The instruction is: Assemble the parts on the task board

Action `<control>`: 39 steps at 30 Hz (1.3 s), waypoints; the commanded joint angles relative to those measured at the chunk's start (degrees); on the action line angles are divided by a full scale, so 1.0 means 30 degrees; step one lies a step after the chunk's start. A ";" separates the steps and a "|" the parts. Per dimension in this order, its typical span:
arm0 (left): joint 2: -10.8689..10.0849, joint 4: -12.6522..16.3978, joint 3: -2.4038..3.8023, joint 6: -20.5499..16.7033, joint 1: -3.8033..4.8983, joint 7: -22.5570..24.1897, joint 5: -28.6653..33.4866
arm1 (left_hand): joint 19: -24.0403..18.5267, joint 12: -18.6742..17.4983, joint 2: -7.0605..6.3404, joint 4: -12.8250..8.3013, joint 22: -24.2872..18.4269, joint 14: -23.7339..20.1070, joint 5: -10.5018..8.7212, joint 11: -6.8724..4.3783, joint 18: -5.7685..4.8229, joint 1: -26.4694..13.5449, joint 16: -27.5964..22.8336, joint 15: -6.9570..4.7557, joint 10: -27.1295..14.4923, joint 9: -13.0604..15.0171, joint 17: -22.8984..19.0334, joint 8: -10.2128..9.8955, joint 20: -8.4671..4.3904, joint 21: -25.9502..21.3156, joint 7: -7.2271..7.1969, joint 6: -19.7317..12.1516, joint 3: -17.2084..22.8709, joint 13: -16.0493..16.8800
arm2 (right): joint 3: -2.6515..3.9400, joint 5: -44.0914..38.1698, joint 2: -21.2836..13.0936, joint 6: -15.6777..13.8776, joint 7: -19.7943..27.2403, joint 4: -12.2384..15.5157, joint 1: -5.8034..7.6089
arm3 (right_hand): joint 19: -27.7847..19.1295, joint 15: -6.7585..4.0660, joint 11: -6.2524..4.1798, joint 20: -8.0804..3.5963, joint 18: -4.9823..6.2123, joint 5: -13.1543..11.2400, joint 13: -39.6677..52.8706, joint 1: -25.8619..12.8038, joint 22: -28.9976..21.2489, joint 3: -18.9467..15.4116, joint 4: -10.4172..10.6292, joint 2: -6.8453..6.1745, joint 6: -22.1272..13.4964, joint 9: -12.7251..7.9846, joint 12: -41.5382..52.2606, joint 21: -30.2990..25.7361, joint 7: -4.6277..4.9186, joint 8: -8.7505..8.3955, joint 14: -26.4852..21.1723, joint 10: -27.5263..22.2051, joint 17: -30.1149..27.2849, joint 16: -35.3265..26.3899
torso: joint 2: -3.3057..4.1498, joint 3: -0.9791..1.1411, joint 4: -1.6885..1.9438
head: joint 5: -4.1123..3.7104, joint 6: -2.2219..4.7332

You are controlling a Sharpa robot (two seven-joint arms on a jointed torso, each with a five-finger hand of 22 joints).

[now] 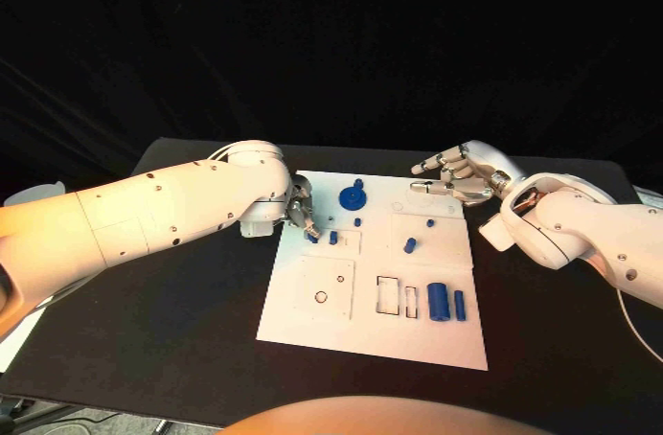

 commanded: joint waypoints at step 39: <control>-0.0452 0.1252 -0.0069 -0.1555 -0.0251 -0.0578 -0.0825 | 0.1748 -0.0114 0.0117 -0.3255 0.4470 0.2040 0.0057 -0.0166 -0.0023 -0.0665 0.0060 -0.0059 0.0128 0.0809 0.5022 0.0508 -0.0011 0.0187 -0.0192 -0.0185 0.3795 -0.0255 | 0.0000 -0.0109 -0.0022 0.0322 0.0267 0.0021 -0.0013 | -0.0093 -0.0159 0.0035 -0.0055 0.0296 0.0133 -0.0019 -0.0185 -0.0006 -0.0135 -0.0006 0.0074 0.0078 -0.0002 0.0047 -0.0058 0.0002 -0.0091 0.1509 -0.0114 0.3012 -0.0099 | -0.0011 0.0008 0.0015 | -0.0013 0.0030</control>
